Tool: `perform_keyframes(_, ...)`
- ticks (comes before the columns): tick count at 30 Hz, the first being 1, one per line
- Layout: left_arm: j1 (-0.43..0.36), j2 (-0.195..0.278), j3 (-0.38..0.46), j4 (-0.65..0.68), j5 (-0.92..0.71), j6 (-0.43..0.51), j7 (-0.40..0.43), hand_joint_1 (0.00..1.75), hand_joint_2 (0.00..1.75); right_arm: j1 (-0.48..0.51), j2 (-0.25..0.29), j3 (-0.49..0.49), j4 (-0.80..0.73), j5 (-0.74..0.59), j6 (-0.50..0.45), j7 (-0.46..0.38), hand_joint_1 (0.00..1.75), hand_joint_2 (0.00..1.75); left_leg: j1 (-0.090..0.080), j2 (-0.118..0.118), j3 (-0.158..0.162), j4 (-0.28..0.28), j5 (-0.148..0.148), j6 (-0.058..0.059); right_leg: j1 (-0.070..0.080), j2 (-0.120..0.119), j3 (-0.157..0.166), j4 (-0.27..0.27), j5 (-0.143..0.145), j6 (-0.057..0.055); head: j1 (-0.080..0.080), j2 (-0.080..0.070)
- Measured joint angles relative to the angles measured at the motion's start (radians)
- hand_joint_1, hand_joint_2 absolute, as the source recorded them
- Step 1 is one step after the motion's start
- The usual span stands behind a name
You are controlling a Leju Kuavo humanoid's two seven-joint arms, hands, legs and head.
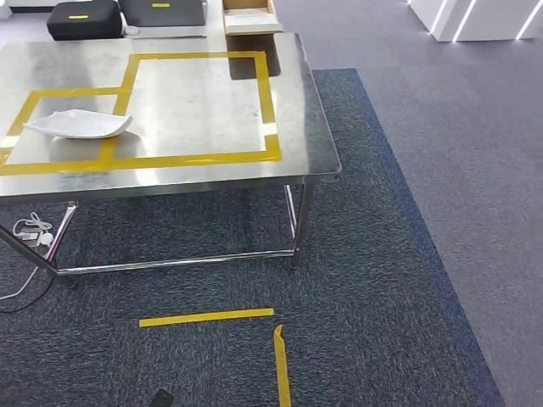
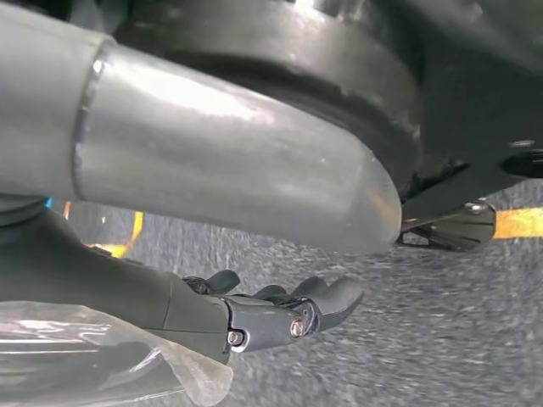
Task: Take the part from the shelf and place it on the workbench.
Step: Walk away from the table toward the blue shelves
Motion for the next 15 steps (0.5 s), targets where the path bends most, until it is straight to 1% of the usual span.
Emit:
perform_keyframes(1, -0.001, -0.001, 0.000, 0.000, 0.002, -0.001, 0.000, 0.00, 0.00, -0.001, 0.000, 0.000, 0.000, 0.002, 0.000, 0.000, 0.00, 0.00, -0.001, 0.011, 0.001, 0.000, 0.000, -0.002, 0.003, -0.024, 0.043, -0.075, 0.026, -0.003, 0.000, 0.000)
perform_keyframes(2, -0.002, -0.001, 0.000, 0.000, 0.004, -0.003, 0.000, 0.00, 0.00, -0.003, 0.000, 0.000, 0.000, 0.004, 0.000, -0.002, 0.00, 0.00, -0.003, 0.020, 0.001, 0.001, -0.001, -0.006, 0.007, -0.045, 0.081, -0.139, 0.044, -0.008, 0.002, 0.000)
perform_keyframes(3, -0.003, -0.001, 0.000, 0.000, 0.007, -0.005, 0.000, 0.00, 0.00, -0.005, -0.001, 0.001, 0.000, 0.008, 0.000, -0.004, 0.00, 0.00, -0.005, 0.028, 0.001, 0.002, -0.001, -0.011, 0.011, -0.062, 0.103, -0.179, 0.051, -0.013, 0.003, 0.000)
perform_keyframes(4, -0.004, -0.001, 0.001, 0.000, 0.009, -0.007, 0.000, 0.00, 0.00, -0.006, -0.001, 0.003, 0.000, 0.013, 0.001, -0.007, 0.00, 0.00, -0.007, 0.035, 0.001, 0.002, 0.000, -0.017, 0.015, -0.068, 0.110, -0.194, 0.050, -0.017, 0.004, 0.000)
perform_keyframes(5, -0.005, -0.002, 0.001, 0.000, 0.009, -0.009, 0.000, 0.00, 0.00, -0.006, -0.001, 0.005, 0.000, 0.019, 0.001, -0.008, 0.00, 0.00, -0.007, 0.041, 0.001, 0.002, 0.000, -0.022, 0.017, -0.062, 0.112, -0.198, 0.054, -0.022, 0.005, 0.000)
perform_keyframes(6, -0.007, -0.002, 0.001, 0.000, 0.009, -0.011, 0.000, 0.00, 0.00, -0.003, -0.001, 0.008, 0.000, 0.025, 0.002, -0.009, 0.00, 0.00, -0.008, 0.045, 0.001, 0.000, 0.001, -0.016, 0.017, -0.058, 0.110, -0.199, 0.058, -0.022, 0.005, 0.000)
perform_keyframes(9, -0.009, -0.001, 0.001, 0.000, 0.009, -0.014, 0.000, 0.00, 0.00, 0.002, -0.001, 0.017, 0.000, 0.034, 0.005, -0.009, 0.00, 0.00, -0.010, 0.046, 0.002, -0.006, 0.006, 0.007, 0.016, -0.054, 0.110, -0.204, 0.063, -0.020, 0.003, 0.000)
perform_keyframes(15, -0.008, -0.001, 0.003, 0.000, 0.012, -0.021, 0.004, 0.00, 0.00, 0.000, -0.001, 0.027, 0.000, 0.037, 0.013, -0.009, 0.00, 0.00, -0.008, 0.042, 0.005, -0.016, 0.017, -0.011, 0.019, -0.058, 0.109, -0.203, 0.062, -0.026, 0.003, 0.000)
